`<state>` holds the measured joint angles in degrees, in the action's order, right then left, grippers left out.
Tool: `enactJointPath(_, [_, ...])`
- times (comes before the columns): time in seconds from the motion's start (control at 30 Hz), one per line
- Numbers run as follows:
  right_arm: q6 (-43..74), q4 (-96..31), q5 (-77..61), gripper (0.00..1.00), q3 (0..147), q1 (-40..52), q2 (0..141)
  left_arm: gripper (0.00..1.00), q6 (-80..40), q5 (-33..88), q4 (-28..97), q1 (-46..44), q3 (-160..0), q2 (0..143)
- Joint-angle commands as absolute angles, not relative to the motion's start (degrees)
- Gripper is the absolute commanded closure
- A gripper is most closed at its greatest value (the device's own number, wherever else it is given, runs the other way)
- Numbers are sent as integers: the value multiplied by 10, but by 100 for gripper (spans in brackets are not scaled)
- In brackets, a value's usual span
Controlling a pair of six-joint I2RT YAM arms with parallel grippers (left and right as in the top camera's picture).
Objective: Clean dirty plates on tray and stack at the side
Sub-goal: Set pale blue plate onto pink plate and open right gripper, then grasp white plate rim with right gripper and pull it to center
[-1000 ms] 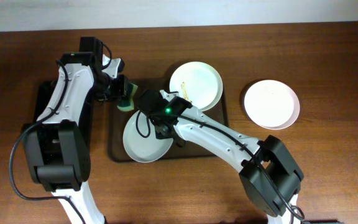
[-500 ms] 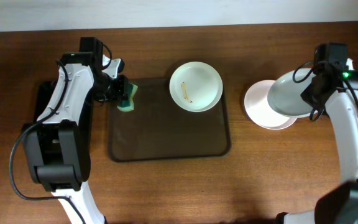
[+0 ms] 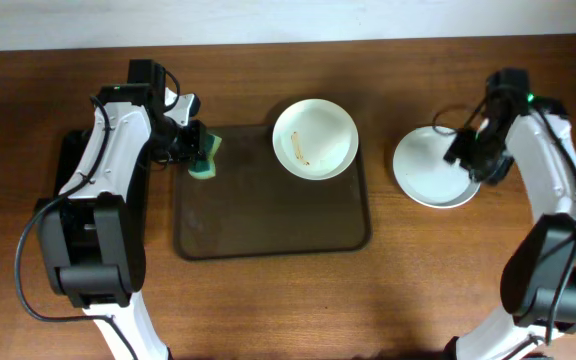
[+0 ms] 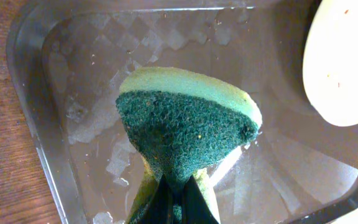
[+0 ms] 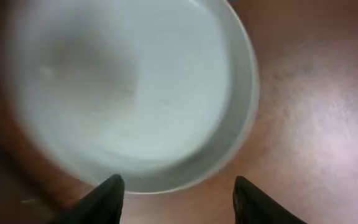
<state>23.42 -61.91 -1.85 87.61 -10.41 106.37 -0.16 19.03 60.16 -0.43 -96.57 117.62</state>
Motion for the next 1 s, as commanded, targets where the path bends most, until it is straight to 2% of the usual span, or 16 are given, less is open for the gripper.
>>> enactJointPath(0.0, [213, -626, -152, 43, 963, -64, 1040, 99, 7, 190, 598, -6, -964, 1174])
enactJointPath(0.1, [266, -570, -121, 43, 958, 41, 1062, 99, 7, 190, 597, -6, -964, 1174])
enactJointPath(0.17, [320, -535, -66, 49, 952, 116, 1110, 99, 7, 190, 597, -6, -964, 1174])
enactJointPath(0.23, [332, -514, -61, 62, 952, 150, 1161, 99, 7, 190, 597, -6, -964, 1174])
enactJointPath(0.27, [358, -514, -53, 69, 952, 158, 1188, 99, 7, 190, 597, -6, -964, 1174])
enactJointPath(0.33, [400, -520, -53, 72, 951, 158, 1230, 99, 7, 190, 597, -6, -964, 1174])
enactJointPath(0.4, [400, -521, -53, 74, 951, 159, 1249, 99, 7, 190, 597, -6, -964, 1174])
enactJointPath(0.5, [400, -520, -56, 81, 951, 159, 1262, 99, 7, 190, 597, -6, -964, 1174])
enactJointPath(0.57, [394, -527, -60, 96, 951, 161, 1262, 99, 7, 190, 597, -6, -964, 1174])
enactJointPath(0.73, [354, -614, -88, 96, 951, 207, 1262, 99, 7, 190, 595, -6, -964, 1174])
enactJointPath(0.77, [354, -626, -88, 96, 951, 227, 1262, 99, 7, 190, 592, -6, -964, 1174])
enactJointPath(0.87, [321, -632, -97, 68, 962, 245, 1259, 99, 7, 190, 592, -6, -964, 1174])
enactJointPath(0.9, [264, -640, -99, 58, 981, 237, 1257, 99, 7, 190, 592, -6, -964, 1174])
enactJointPath(0.93, [159, -646, -99, 44, 1023, 221, 1256, 99, 7, 190, 592, -6, -964, 1174])
enactJointPath(0.97, [116, -642, -99, 41, 1038, 216, 1256, 99, 7, 190, 592, -6, -964, 1174])
